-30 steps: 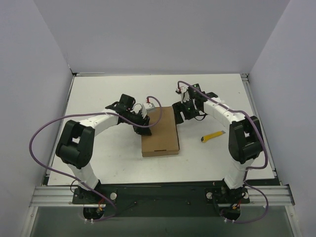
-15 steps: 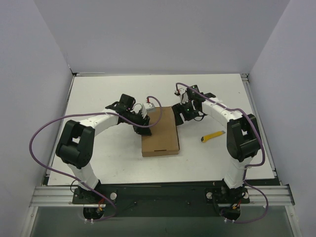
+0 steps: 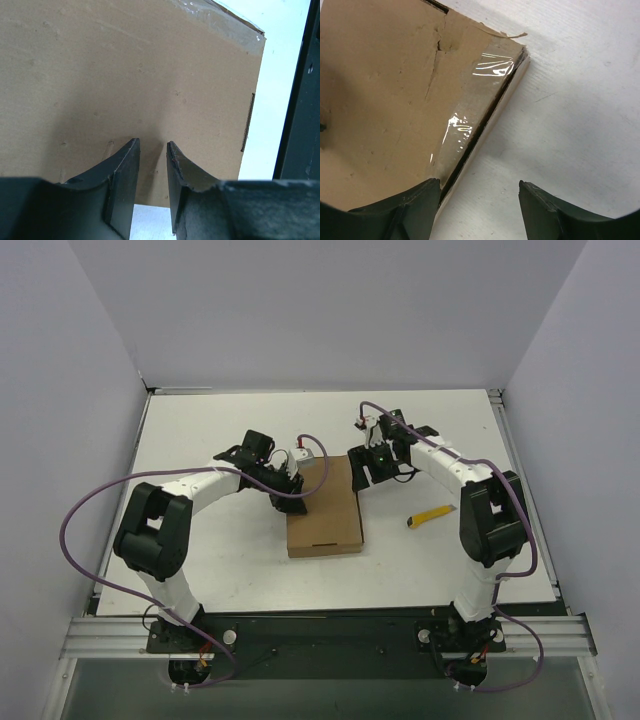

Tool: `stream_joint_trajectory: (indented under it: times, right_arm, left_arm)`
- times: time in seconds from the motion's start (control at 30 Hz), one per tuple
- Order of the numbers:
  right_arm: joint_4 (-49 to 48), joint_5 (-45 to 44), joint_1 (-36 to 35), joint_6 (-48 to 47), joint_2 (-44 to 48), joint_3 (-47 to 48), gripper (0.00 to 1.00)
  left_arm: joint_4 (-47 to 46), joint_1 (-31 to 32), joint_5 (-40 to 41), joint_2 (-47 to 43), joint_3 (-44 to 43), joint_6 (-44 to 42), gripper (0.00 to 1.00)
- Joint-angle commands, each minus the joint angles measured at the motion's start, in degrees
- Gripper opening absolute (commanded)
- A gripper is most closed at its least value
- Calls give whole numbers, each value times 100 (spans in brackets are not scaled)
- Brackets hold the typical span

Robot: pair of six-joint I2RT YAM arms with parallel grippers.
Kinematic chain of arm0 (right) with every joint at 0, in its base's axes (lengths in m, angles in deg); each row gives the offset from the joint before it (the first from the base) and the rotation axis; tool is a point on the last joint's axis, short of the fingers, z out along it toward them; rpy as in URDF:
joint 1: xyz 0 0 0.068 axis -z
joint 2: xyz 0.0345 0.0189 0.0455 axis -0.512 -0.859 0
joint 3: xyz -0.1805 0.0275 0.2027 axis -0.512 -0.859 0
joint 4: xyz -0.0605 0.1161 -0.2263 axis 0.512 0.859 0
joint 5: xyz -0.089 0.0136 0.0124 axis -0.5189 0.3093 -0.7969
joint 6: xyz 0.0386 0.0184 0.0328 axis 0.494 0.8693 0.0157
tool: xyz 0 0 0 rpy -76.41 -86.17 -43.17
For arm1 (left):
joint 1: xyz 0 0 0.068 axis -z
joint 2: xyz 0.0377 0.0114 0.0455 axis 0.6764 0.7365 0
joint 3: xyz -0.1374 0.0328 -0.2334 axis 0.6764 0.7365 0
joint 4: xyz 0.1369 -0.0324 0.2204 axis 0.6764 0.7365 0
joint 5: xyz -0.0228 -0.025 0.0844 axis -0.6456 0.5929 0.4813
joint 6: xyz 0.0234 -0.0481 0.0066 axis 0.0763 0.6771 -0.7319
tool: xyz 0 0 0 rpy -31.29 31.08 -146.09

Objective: Unpack the express box

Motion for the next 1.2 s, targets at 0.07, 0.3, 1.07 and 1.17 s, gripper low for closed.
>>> stream_joint_trajectory:
  times: [0.07,0.3,1.07,1.17]
  right_arm:
    - [124,-552,-41,-314,-35,-19,64]
    - [177,-763,64,-596,-35,-292,64]
    - [89,1065,530,485,-456,622,69]
    - [80,741,434,432,-597,736,69]
  left_arm:
    - [231,1,264,129,-73,-198,39]
    - [231,9,264,147,-108,-215,39]
    - [389,53,299,243,-187,-312,39]
    - [433,53,299,252,-213,-338,39]
